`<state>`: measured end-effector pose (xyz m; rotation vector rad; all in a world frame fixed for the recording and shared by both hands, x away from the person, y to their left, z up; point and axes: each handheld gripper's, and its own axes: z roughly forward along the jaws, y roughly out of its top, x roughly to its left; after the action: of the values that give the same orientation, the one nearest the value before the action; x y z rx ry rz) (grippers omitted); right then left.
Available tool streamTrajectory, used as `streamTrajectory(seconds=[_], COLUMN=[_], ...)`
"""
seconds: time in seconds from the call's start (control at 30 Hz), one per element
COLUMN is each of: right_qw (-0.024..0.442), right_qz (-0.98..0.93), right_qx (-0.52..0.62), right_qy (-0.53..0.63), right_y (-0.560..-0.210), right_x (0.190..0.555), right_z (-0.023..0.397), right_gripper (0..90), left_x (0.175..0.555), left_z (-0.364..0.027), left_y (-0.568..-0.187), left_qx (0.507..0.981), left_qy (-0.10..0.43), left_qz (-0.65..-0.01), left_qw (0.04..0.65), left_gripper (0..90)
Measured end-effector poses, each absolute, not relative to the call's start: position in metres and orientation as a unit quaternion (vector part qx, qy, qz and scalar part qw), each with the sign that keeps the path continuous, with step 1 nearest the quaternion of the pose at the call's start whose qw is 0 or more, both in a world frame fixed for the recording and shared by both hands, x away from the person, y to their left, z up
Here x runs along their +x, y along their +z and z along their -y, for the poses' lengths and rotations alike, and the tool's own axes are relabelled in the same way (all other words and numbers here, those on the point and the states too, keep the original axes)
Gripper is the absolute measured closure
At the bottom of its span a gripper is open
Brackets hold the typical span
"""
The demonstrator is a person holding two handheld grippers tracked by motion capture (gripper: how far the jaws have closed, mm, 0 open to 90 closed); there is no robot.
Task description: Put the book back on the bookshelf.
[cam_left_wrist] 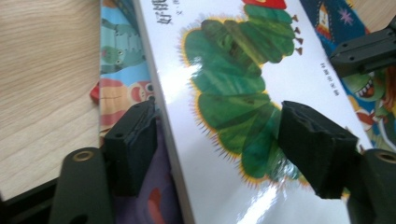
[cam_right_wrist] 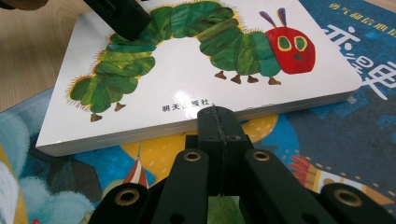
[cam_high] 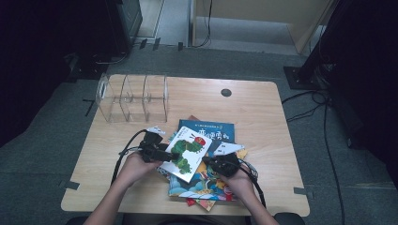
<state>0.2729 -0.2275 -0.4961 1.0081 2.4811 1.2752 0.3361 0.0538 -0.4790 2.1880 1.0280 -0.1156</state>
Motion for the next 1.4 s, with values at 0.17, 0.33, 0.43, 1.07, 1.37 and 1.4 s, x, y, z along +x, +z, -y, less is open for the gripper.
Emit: streamTrajectory(seconds=[0.17,0.33,0.43,1.07,1.37,1.4], right_qw=[0.08,0.067,0.058,0.067,0.067,0.068], right_qz=[-0.833,-0.833,-0.833,-0.834,-0.833,-0.834], right_qx=[0.345,0.35,0.358,0.349,0.348,0.347], right_qy=[0.425,0.424,0.417,0.422,0.425,0.425], right_y=[-0.495,-0.494,-0.492,-0.494,-0.495,-0.495], right_x=[0.275,0.278,0.278,0.272,0.271,0.271], right_z=[0.225,0.223,0.219,0.212,0.211,0.211], right_gripper=[90.0,90.0,90.0,90.0,90.0,90.0], left_x=[0.337,0.338,0.341,0.353,0.354,0.356], left_z=[-0.055,-0.057,-0.06,-0.051,-0.061,-0.062], left_y=[-0.479,-0.478,-0.478,-0.466,-0.463,-0.466], left_qx=[0.846,0.843,0.84,0.848,0.842,0.843], left_qy=[-0.045,-0.043,-0.049,-0.056,-0.07,-0.082], left_qz=[-0.4,-0.407,-0.412,-0.442,-0.445,-0.445], left_qw=[0.35,0.348,0.349,0.287,0.298,0.291], left_gripper=[30.3,29.9,31.7,38.3,46.7,46.2])
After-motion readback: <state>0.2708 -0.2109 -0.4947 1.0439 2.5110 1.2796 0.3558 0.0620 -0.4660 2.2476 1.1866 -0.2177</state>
